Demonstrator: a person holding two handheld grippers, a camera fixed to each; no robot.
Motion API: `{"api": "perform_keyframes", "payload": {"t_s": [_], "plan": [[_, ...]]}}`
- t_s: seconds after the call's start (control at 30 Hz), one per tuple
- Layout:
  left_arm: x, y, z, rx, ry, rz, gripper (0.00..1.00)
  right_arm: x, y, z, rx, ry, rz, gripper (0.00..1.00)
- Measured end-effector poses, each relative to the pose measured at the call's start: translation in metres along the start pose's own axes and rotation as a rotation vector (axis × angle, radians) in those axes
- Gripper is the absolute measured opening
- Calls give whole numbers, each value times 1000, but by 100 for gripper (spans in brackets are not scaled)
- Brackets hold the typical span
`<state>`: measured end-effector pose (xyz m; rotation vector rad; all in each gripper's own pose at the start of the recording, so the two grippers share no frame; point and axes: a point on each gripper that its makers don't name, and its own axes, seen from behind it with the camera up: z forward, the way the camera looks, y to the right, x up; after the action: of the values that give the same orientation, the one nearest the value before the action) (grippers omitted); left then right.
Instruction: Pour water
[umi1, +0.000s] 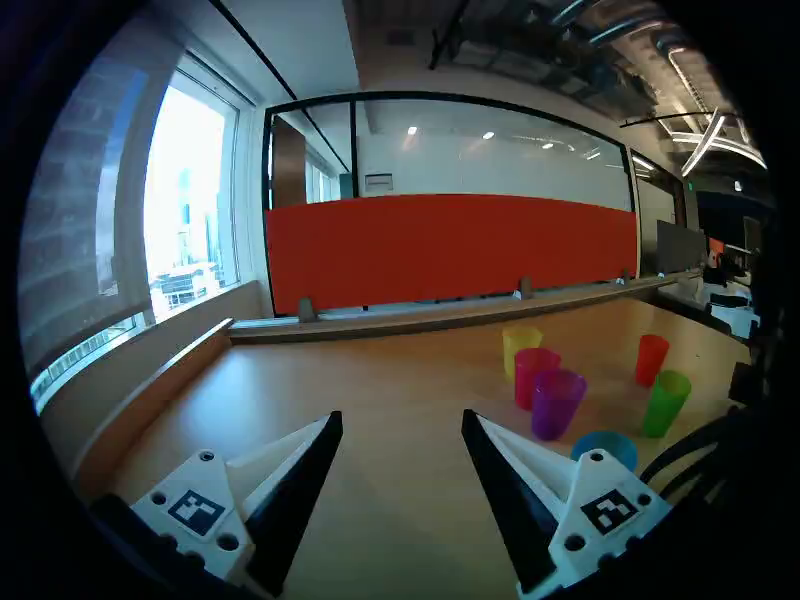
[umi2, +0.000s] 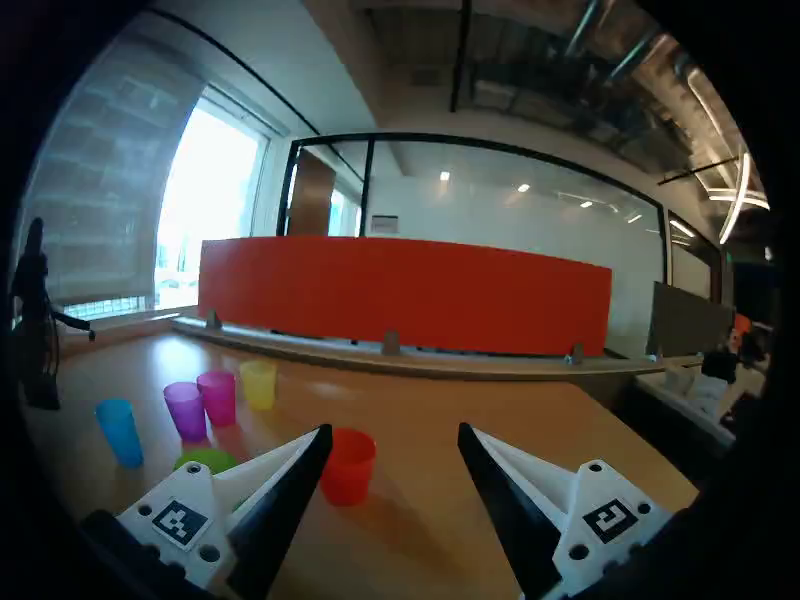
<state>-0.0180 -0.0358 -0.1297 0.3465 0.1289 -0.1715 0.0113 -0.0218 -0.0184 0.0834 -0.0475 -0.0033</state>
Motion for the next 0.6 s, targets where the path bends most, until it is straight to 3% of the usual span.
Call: {"api": "perform_keyframes", "payload": {"t_s": [0.2, 0.6], "plan": [[8, -2, -5, 36, 56, -23, 88, -1, 13, -5, -64, 32, 41, 97], [3, -1, -9, 114, 116, -50, 88, 5, 11, -12, -76, 52, 63, 97]]}}
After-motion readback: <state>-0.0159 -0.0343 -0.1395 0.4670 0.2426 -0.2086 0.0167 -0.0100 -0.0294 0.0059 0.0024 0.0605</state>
